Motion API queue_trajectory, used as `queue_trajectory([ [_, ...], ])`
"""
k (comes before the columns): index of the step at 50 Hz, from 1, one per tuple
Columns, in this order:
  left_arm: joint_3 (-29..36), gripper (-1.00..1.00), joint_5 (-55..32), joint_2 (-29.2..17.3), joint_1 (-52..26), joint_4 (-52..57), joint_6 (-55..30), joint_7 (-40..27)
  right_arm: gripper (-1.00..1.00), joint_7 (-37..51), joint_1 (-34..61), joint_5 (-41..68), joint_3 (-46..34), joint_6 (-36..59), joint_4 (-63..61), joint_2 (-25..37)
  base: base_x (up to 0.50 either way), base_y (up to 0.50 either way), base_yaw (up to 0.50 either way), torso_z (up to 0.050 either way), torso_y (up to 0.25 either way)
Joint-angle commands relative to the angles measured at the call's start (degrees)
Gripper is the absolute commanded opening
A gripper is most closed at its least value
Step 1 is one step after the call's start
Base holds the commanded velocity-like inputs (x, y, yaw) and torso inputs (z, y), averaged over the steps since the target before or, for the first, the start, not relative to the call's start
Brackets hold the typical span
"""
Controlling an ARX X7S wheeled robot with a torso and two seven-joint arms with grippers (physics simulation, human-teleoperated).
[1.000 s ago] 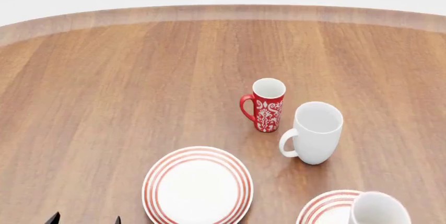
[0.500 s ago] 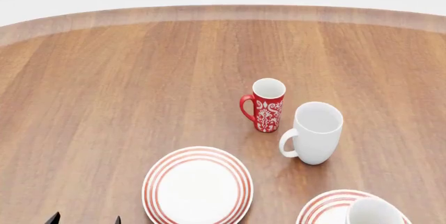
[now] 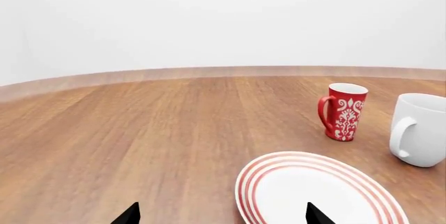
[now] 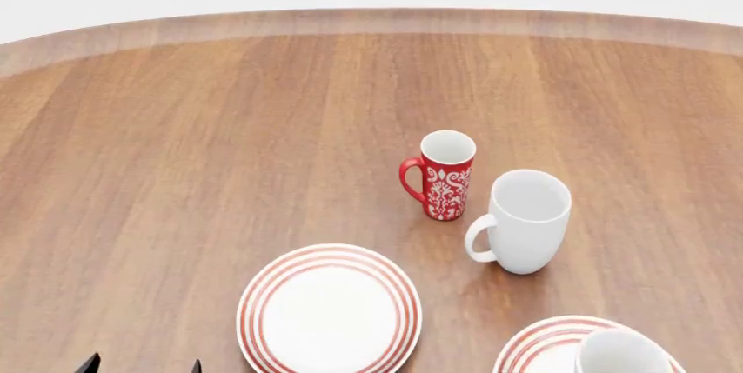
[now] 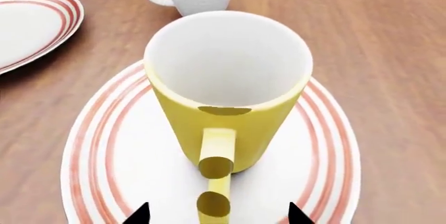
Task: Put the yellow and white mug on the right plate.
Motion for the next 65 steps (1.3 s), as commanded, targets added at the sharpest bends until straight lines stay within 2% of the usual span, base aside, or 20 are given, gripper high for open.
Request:
queue_trajectory([
  [1,0.24,1.0,-0.18,-0.11,-0.13,-0.13,0.05,-0.15,1.0,2.32,-1.33,-0.74,0.0,0.93,-3.05,0.74,0.0,0.0,0.0,0.0,0.0],
  [17,0.58,1.0,-0.4,-0.37,-0.05,0.23,0.1,-0.44,1.0,11.53,-16.96,1.01,4.88,4.92,-36.63,9.39,0.0,0.0,0.0,0.0,0.0],
  [29,0.53,1.0,-0.59,-0.43,-0.18,0.17,0.33,-0.88,1.0,14.13,-23.45,1.56,8.78,2.29,-46.54,11.33,0.0,0.0,0.0,0.0,0.0],
  [41,0.85,1.0,-0.61,-0.59,-0.25,-0.01,0.43,-1.01,1.0,18.34,-28.3,-2.41,10.02,2.04,-55.01,12.66,0.0,0.0,0.0,0.0,0.0],
  [53,1.17,1.0,-0.64,-0.75,-0.19,0.13,0.57,-1.15,1.0,20.46,-29.67,-9.74,5.87,4.21,-64.24,14.16,0.0,0.0,0.0,0.0,0.0],
  [65,1.28,1.0,-0.78,-0.95,-0.16,0.38,0.65,-1.38,1.0,20.22,-27.96,-14.61,0.68,5.65,-66.28,13.72,0.0,0.0,0.0,0.0,0.0],
])
